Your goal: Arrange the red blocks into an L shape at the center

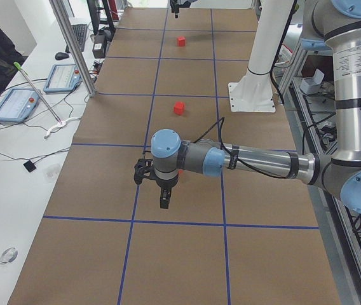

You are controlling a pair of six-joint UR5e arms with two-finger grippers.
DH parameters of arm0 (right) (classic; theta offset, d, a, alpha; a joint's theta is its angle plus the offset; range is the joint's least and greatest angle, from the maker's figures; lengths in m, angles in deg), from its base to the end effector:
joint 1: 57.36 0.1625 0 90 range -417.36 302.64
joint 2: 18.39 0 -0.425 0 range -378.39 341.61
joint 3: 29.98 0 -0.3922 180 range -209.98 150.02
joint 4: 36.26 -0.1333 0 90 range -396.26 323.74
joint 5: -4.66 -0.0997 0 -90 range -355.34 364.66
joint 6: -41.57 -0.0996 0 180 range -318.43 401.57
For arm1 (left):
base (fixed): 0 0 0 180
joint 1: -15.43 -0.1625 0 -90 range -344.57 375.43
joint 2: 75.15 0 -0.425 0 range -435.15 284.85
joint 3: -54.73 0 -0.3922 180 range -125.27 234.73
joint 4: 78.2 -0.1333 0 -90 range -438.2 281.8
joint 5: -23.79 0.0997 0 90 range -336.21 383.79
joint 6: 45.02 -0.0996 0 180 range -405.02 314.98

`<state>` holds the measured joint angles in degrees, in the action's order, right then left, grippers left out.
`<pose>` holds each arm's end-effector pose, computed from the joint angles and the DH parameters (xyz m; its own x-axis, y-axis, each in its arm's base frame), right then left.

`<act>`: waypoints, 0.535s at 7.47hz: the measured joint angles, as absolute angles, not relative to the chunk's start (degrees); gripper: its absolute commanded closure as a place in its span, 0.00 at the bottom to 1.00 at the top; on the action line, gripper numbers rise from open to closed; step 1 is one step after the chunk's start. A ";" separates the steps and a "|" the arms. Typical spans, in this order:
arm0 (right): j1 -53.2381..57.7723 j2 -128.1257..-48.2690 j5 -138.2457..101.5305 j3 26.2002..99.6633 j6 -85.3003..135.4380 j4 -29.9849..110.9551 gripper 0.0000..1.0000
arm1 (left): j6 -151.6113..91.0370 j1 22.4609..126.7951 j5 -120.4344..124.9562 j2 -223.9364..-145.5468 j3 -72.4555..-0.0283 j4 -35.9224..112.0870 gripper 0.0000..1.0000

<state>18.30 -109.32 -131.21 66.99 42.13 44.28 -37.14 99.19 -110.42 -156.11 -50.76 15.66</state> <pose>-0.0634 -0.4975 0.5864 0.6247 -0.3674 0.6890 0.2448 0.9301 0.2740 -0.0163 -0.4382 0.5906 0.7070 0.0660 -0.7041 -0.0101 0.9965 0.0832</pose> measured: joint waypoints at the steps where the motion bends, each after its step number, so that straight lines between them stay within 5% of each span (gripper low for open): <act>1: 15.55 -109.34 -131.26 67.18 39.26 42.34 0.00 | -37.12 99.19 -110.53 -156.10 -50.82 15.69 0.00; 4: 6.65 -110.55 -127.48 68.10 22.19 33.48 0.03 | -37.11 99.19 -110.64 -156.12 -51.20 15.75 0.00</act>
